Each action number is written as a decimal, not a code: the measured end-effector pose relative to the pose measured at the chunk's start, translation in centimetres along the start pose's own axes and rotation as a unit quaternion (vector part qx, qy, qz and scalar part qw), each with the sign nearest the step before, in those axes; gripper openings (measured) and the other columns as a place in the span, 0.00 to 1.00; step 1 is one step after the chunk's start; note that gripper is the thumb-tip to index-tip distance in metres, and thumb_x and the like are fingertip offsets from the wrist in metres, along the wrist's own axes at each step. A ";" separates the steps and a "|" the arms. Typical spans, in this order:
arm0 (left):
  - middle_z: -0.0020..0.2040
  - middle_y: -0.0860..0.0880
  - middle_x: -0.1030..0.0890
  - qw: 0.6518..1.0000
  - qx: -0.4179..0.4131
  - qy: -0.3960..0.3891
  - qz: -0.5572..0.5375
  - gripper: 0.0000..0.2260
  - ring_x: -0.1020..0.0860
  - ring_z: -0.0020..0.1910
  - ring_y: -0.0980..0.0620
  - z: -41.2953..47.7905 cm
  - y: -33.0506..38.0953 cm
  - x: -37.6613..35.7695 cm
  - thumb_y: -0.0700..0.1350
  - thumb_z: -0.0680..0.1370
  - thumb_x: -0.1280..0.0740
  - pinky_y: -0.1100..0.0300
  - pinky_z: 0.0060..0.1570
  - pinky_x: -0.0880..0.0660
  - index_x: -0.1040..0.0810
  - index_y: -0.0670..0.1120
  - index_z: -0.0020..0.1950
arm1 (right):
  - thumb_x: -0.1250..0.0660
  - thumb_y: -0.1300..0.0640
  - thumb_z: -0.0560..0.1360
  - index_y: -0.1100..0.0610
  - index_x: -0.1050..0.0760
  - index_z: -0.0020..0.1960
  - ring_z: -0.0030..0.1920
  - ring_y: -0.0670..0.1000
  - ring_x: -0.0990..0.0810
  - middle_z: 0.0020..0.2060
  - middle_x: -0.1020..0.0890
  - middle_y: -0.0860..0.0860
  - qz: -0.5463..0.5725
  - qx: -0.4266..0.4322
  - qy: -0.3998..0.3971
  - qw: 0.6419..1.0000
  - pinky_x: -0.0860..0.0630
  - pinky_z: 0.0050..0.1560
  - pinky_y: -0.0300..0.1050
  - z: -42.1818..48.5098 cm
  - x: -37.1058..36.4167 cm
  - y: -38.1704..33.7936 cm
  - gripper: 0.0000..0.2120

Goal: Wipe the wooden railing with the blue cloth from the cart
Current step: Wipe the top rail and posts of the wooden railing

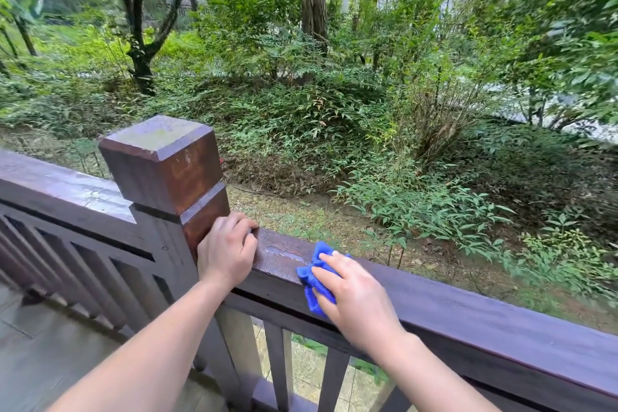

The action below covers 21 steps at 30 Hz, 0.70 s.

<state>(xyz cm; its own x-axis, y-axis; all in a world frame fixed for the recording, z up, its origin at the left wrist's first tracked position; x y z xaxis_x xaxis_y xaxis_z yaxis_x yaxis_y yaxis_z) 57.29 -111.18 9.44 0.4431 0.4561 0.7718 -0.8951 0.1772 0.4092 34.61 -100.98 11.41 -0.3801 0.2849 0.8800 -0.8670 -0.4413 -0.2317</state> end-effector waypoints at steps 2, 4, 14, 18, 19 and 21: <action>0.55 0.59 0.22 1.000 0.002 -0.003 0.003 0.16 0.26 0.55 0.53 -0.1 0.0 0.0 0.52 0.75 0.47 0.55 0.47 0.26 0.20 0.55 0.51 | 0.32 0.50 0.70 0.52 0.19 0.52 0.56 0.53 0.20 0.56 0.18 0.51 -0.010 -0.002 0.015 1.000 0.28 0.61 0.47 -0.8 1.0 1.3 0.12; 0.55 0.59 0.22 1.000 0.001 0.001 0.004 0.15 0.26 0.56 0.53 -0.1 0.1 0.0 0.52 0.75 0.46 0.56 0.46 0.27 0.20 0.55 0.51 | 0.31 0.52 0.71 0.53 0.19 0.49 0.53 0.56 0.20 0.53 0.18 0.52 -0.011 -0.076 0.026 0.997 0.24 0.56 0.47 -0.1 1.8 3.7 0.09; 0.55 0.58 0.21 1.000 -0.008 0.004 -0.003 0.16 0.26 0.55 0.52 -0.2 0.1 -0.1 0.52 0.76 0.47 0.54 0.48 0.25 0.20 0.55 0.51 | 0.28 0.51 0.69 0.52 0.19 0.50 0.53 0.54 0.20 0.53 0.18 0.51 -0.027 -0.031 0.028 0.999 0.25 0.57 0.46 0.1 1.1 2.5 0.11; 0.54 0.60 0.22 1.000 -0.001 0.004 0.001 0.16 0.26 0.55 0.53 -0.2 0.1 0.2 0.52 0.76 0.47 0.55 0.46 0.26 0.20 0.55 0.51 | 0.37 0.49 0.75 0.53 0.21 0.55 0.60 0.55 0.26 0.60 0.22 0.52 -0.027 -0.094 0.005 0.995 0.32 0.63 0.45 2.3 0.1 1.8 0.13; 0.54 0.60 0.22 1.000 -0.003 0.004 -0.003 0.16 0.26 0.55 0.53 -0.2 0.2 0.2 0.52 0.76 0.47 0.55 0.47 0.25 0.20 0.55 0.52 | 0.35 0.49 0.74 0.53 0.21 0.55 0.61 0.55 0.25 0.61 0.21 0.52 -0.018 -0.059 -0.005 0.998 0.31 0.64 0.45 2.0 -0.5 0.5 0.13; 0.54 0.59 0.22 1.000 -0.005 0.004 -0.009 0.16 0.26 0.55 0.53 -0.1 0.2 0.3 0.51 0.76 0.47 0.54 0.47 0.25 0.20 0.55 0.52 | 0.30 0.50 0.70 0.52 0.20 0.54 0.60 0.53 0.22 0.58 0.19 0.51 -0.003 0.014 -0.002 1.000 0.28 0.63 0.48 0.6 -0.7 -0.8 0.14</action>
<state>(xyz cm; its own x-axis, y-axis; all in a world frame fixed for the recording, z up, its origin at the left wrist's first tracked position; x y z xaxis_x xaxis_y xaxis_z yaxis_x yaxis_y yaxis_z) 57.27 -110.90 9.65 0.4582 0.4606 0.7602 -0.8877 0.1941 0.4174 35.73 -101.30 11.24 -0.3742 0.2844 0.8826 -0.8599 -0.4628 -0.2155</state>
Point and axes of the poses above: each hand's wrist, its own z-axis towards the middle knuckle, its own x-axis out of the back of the hand, y = z × x, the point moved 8 cm from there along z, towards the middle knuckle
